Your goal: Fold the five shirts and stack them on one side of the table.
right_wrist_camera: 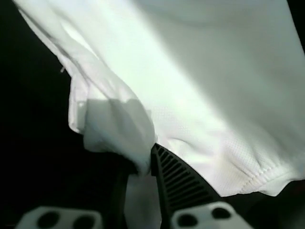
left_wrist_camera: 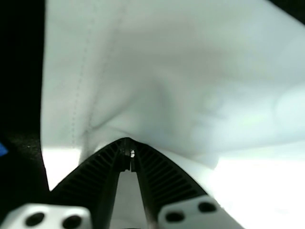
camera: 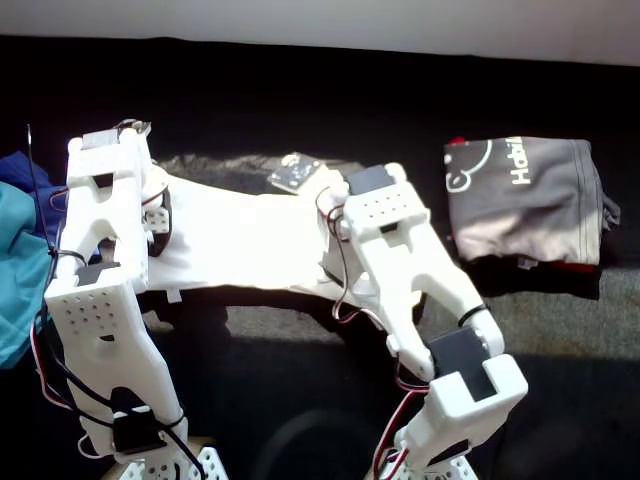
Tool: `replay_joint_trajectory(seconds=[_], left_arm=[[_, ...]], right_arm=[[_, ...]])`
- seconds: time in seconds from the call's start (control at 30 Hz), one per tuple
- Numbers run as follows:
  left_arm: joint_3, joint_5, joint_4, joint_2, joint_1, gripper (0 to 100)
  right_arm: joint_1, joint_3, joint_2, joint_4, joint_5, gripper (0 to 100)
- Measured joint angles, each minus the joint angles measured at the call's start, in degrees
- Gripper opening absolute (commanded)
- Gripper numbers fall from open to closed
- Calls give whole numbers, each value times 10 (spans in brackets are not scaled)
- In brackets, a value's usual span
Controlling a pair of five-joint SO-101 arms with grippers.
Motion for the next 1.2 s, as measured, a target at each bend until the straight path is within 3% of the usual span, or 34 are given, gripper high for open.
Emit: replay_joint_trajectory(seconds=[0.23, 0.43, 0.77, 0.9, 1.0, 1.1, 1.2], left_arm=[[0, 0, 0, 0, 0, 9], [0, 0, 0, 0, 0, 9], [0, 0, 0, 0, 0, 9], [0, 0, 0, 0, 0, 9], [0, 0, 0, 0, 0, 9], [0, 0, 0, 0, 0, 9], [0, 0, 0, 0, 0, 9]], right_arm=[[18, -53, 93, -26, 2, 13], [32, -119, 99, -26, -40, 169], [56, -145, 99, -26, -59, 176], [69, -185, 99, -11, -100, 176], [73, -212, 87, -9, -129, 161], [63, -215, 52, 12, -139, 17], [30, -200, 25, 45, -142, 5]])
